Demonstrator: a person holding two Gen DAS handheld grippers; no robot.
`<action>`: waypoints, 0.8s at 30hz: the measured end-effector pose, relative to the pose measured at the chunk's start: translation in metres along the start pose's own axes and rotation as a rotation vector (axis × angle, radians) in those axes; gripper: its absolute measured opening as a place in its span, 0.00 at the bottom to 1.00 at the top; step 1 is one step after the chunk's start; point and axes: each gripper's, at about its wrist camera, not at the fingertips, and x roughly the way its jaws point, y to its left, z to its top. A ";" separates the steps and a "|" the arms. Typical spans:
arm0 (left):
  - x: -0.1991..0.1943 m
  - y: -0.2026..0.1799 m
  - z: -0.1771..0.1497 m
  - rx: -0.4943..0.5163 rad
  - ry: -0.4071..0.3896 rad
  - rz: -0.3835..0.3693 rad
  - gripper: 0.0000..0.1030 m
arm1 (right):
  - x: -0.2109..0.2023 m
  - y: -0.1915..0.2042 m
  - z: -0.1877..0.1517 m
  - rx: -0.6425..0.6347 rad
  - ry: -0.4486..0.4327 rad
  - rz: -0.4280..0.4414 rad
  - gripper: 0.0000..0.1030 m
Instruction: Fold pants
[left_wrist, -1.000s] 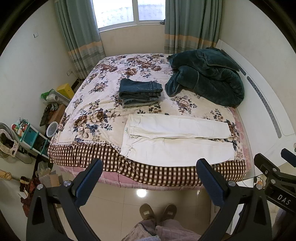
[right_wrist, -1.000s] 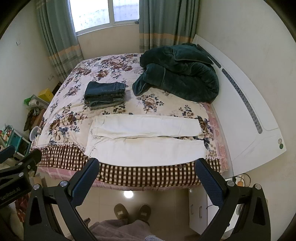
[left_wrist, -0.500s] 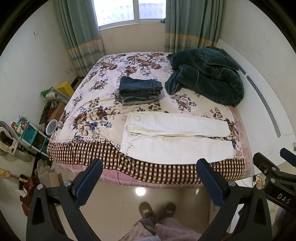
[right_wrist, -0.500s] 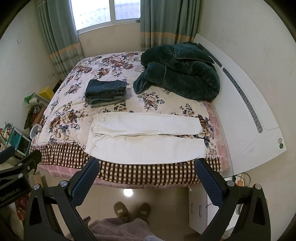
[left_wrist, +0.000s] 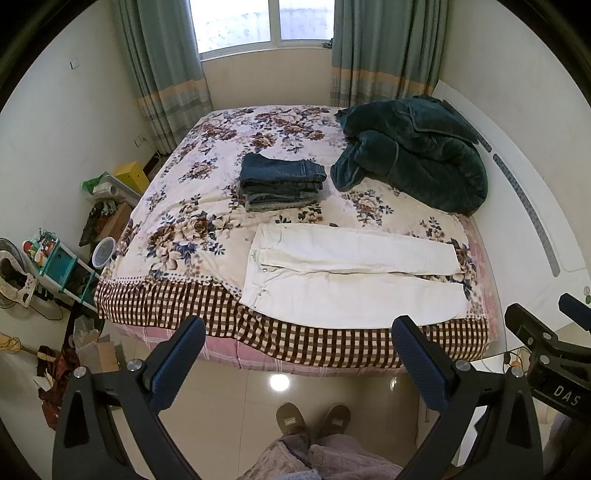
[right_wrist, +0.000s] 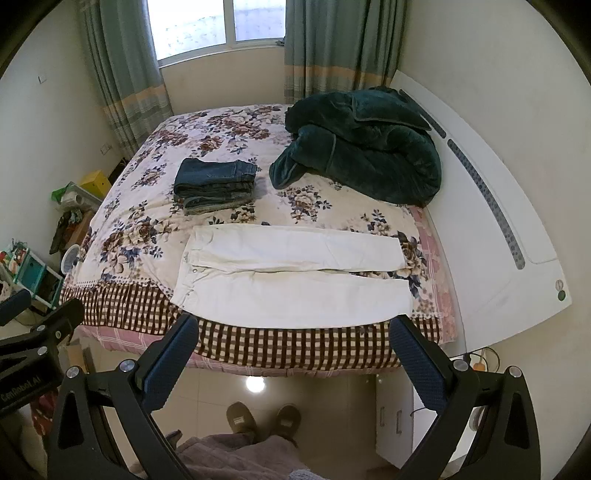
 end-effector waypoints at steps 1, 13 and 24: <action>0.000 0.000 0.000 0.000 -0.001 0.001 1.00 | -0.001 0.001 0.001 -0.002 0.001 0.000 1.00; 0.000 -0.003 0.010 0.002 -0.003 0.006 1.00 | -0.001 0.002 0.001 -0.002 -0.004 -0.001 1.00; -0.001 -0.009 0.021 0.009 -0.013 0.003 1.00 | -0.003 0.006 0.021 -0.002 -0.007 0.000 1.00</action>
